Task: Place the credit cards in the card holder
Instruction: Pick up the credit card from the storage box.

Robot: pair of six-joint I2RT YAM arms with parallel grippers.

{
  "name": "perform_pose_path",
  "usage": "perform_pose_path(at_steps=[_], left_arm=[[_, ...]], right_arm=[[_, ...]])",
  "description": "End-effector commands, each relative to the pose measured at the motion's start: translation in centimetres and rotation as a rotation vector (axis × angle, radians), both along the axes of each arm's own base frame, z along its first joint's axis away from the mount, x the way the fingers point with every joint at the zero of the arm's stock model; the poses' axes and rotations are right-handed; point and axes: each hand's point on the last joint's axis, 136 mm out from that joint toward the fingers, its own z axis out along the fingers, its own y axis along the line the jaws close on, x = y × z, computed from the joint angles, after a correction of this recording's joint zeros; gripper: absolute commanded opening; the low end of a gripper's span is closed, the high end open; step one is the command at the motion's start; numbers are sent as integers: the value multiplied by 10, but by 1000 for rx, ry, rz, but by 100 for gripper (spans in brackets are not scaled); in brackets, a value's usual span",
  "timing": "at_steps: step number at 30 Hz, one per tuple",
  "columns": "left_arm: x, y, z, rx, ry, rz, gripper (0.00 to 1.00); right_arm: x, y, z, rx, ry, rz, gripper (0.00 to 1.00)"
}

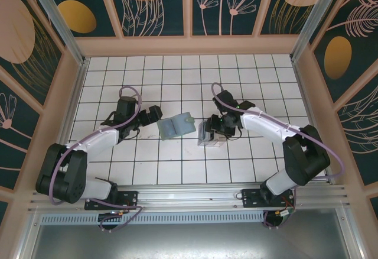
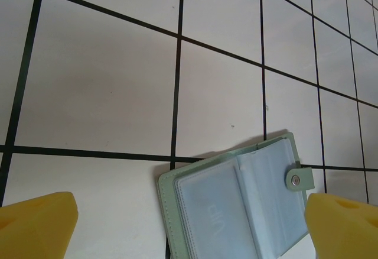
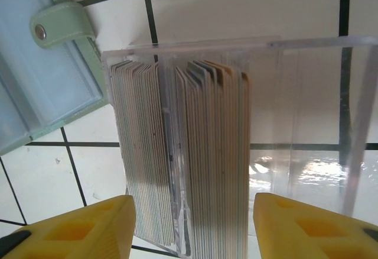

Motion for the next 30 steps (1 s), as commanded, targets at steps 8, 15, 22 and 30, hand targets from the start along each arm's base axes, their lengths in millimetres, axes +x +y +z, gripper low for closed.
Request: perform_pose_path(at_steps=[8, 15, 22, 30], left_arm=[[-8, -3, -1, -52, -11, 4, 98], [-13, 1, -4, -38, -13, 17, 99], [-12, -4, -7, -70, -4, 9, 99], [-13, -7, -13, -75, 25, -6, 99]], right_arm=[[-3, 17, 13, 75, -36, 37, 48], [1, 23, 33, 151, -103, 55, 45], [-5, 24, 21, 154, -68, 62, 37], [-4, 13, 23, 106, -85, 36, 5]])
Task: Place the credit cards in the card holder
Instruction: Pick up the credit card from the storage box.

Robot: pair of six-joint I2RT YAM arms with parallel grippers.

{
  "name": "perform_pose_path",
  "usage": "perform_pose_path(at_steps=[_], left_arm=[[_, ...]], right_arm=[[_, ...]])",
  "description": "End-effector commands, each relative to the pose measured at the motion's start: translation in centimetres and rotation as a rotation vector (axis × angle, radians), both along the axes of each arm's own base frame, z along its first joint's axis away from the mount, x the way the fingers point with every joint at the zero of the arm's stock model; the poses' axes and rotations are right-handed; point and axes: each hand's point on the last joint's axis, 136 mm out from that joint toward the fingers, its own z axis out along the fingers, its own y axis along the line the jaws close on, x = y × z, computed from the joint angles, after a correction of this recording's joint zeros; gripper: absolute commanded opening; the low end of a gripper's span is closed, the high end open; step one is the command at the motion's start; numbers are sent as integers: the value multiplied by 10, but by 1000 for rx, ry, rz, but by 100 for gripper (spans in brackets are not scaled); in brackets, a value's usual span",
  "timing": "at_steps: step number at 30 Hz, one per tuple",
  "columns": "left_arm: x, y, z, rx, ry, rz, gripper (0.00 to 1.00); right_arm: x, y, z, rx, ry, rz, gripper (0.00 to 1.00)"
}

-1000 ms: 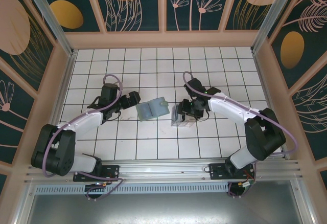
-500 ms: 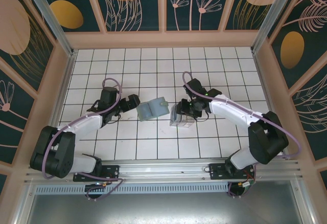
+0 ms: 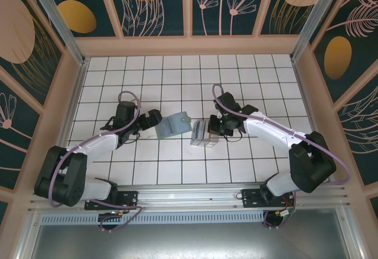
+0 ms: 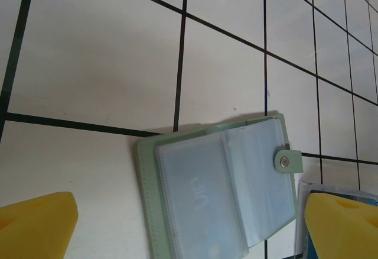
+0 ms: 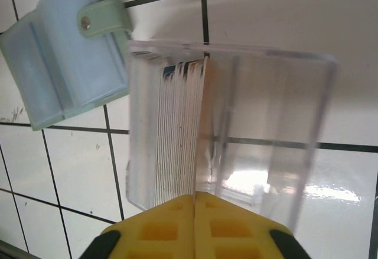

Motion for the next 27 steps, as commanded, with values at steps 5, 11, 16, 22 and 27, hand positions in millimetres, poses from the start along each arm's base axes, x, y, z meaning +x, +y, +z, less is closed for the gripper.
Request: perform_pose_path(at_steps=[5, 11, 16, 22, 27], left_arm=[[0, -5, -4, -28, -1, -7, 98], [1, -7, -6, -35, 8, -12, 99], [-3, -10, -9, -37, 30, -41, 98], [-7, 1, -9, 50, 63, -34, 99], [-15, 23, -2, 80, 31, 85, 99]], right_arm=[[-2, -4, 14, 5, -39, -1, 0], [-3, -11, 20, -20, -55, 1, 0], [8, -37, 48, -174, -153, 5, 0], [29, -19, 83, -106, -312, 68, 0], [40, 51, 87, 161, -347, 189, 0]])
